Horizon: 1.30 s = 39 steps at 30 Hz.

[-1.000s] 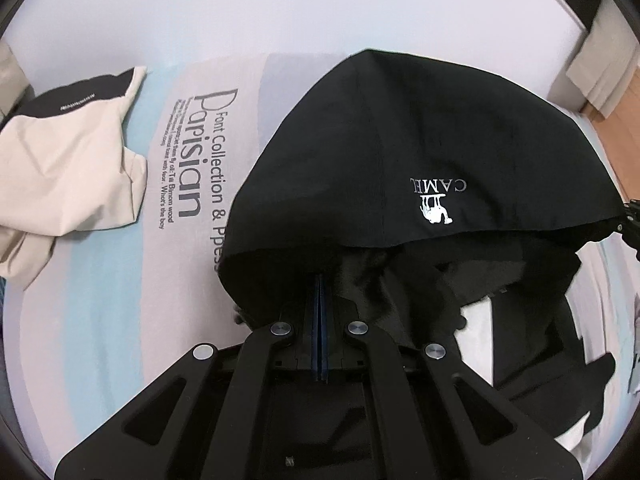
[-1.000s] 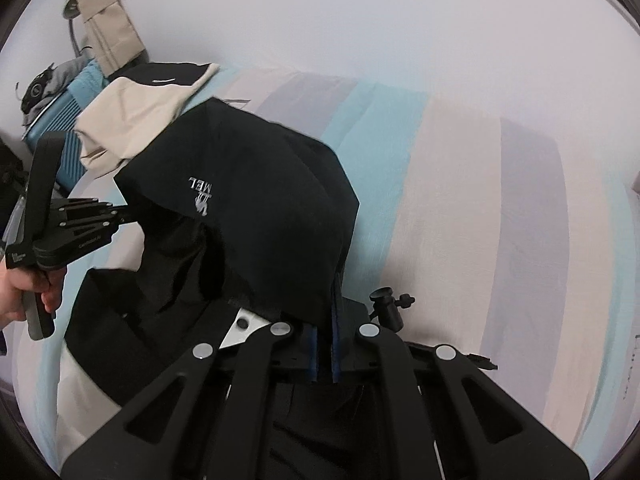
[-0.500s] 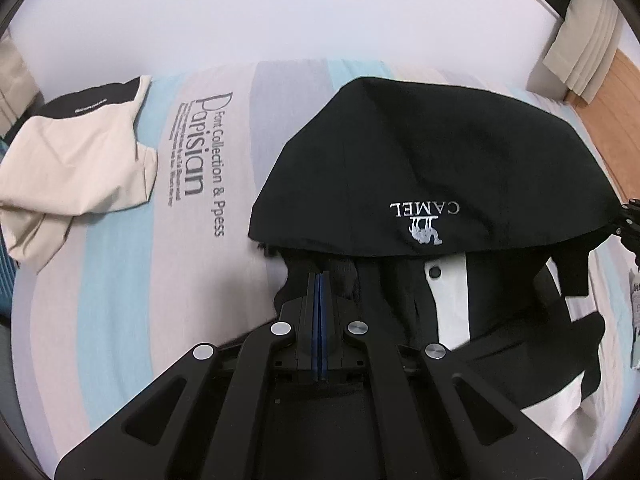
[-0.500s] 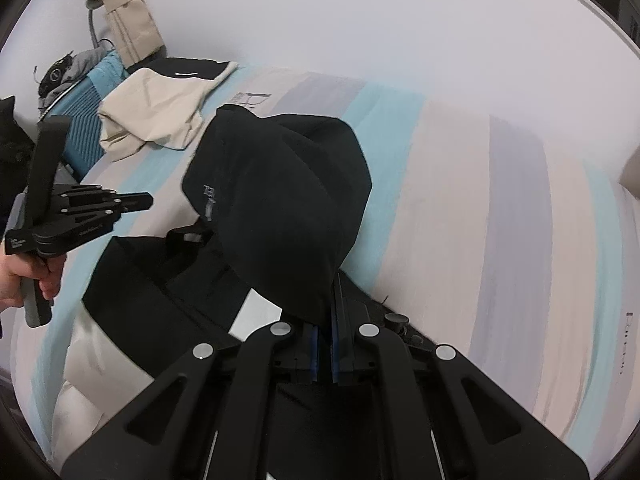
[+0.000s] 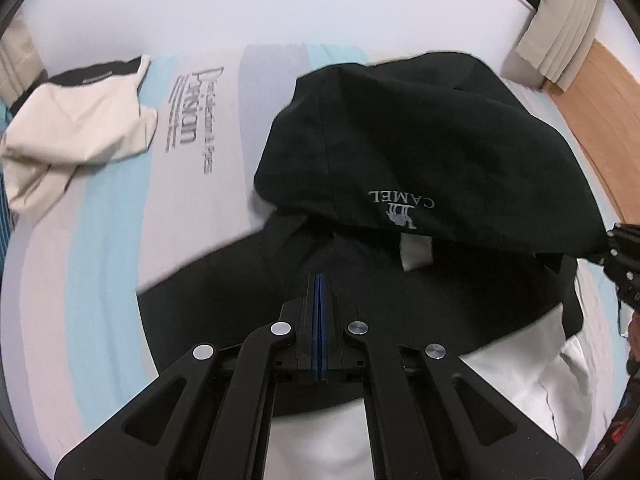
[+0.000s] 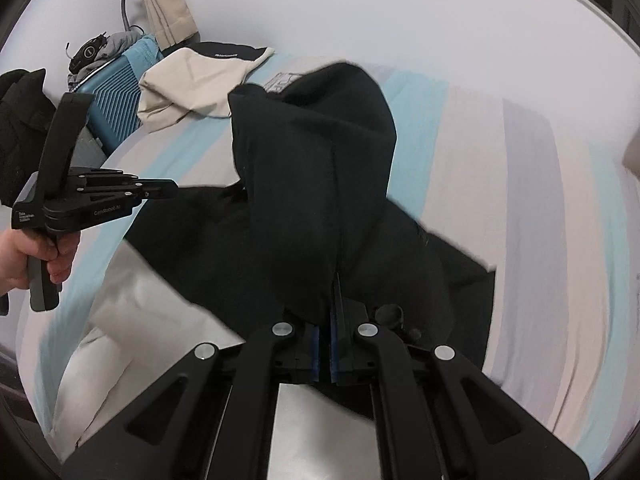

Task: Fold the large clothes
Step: 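Lift the hood and jacket with both grippers and fold toward the hem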

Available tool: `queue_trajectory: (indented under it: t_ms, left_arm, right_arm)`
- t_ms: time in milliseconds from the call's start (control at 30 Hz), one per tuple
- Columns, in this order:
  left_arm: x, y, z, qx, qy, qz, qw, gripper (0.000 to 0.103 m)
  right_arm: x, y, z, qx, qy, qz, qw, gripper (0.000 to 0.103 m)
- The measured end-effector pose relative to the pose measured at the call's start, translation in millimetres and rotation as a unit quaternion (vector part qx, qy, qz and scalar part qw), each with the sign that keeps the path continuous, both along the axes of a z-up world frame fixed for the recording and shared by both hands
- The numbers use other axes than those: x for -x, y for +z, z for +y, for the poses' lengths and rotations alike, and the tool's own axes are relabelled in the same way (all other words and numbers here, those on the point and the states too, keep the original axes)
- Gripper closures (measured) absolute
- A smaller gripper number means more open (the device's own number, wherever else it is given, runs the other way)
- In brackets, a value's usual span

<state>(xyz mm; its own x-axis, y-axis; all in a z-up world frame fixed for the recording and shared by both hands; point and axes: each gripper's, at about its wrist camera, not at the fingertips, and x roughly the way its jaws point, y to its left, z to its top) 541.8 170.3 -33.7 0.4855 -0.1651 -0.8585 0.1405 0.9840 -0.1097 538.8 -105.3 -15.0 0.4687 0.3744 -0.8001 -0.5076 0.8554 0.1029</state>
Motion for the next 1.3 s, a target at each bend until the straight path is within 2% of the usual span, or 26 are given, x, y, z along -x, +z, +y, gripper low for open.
queue_trajectory:
  t_ms: [133,167,233,300,433,500,633,800,900,1100,1200,1267,1300]
  left_arm:
    - [40,-7,-5,0.011,0.011,0.002,0.9999,0.098]
    - [49,-9,-8,0.009,0.012,0.004,0.9999,0.092]
    - [65,-12,-11,0.010,0.019,0.001,0.9998,0.060]
    - [80,-15,-14,0.022,0.023,0.003,0.9995,0.049]
    - [105,-19,-18,0.022,0.032,0.002,0.9993,0.034]
    - [118,-19,-23,0.019,0.030,0.000,0.9994,0.030]
    - [134,-15,-27,0.013,0.028,-0.003,0.9995,0.024]
    - [145,-20,-26,0.010,0.026,0.002,0.9996,0.023]
    - [149,-24,-26,0.006,0.025,0.004,0.9997,0.023]
    - [149,-35,-25,-0.006,0.021,0.014,0.9997,0.015]
    - [147,-34,-26,-0.007,0.016,0.017,0.9997,0.012]
    - [147,-30,-27,-0.007,0.008,0.012,0.9999,0.010]
    - [147,-26,-28,-0.008,-0.001,0.007,0.9999,0.009]
  right_arm:
    - [32,-10,-9,-0.010,-0.014,0.001,1.000,0.101]
    - [38,-12,-10,-0.011,-0.017,0.002,1.000,0.101]
    - [51,-14,-15,-0.025,-0.027,0.008,0.999,0.101]
    - [63,-14,-18,-0.028,-0.031,0.005,0.999,0.101]
    - [89,-18,-22,-0.021,-0.028,0.004,0.999,0.101]
    - [102,-26,-29,-0.020,-0.034,0.020,0.999,0.101]
    - [122,-51,-37,0.014,-0.036,0.035,0.999,0.101]
    - [128,-91,-49,0.059,-0.046,0.054,0.996,0.101]
    - [126,-105,-55,0.073,-0.054,0.057,0.994,0.101]
    - [120,-118,-55,0.096,-0.061,0.055,0.992,0.101]
    - [126,-111,-51,0.100,-0.063,0.039,0.992,0.098]
    - [131,-103,-45,0.099,-0.059,0.032,0.993,0.091]
    - [134,-100,-45,0.097,-0.056,0.030,0.993,0.083]
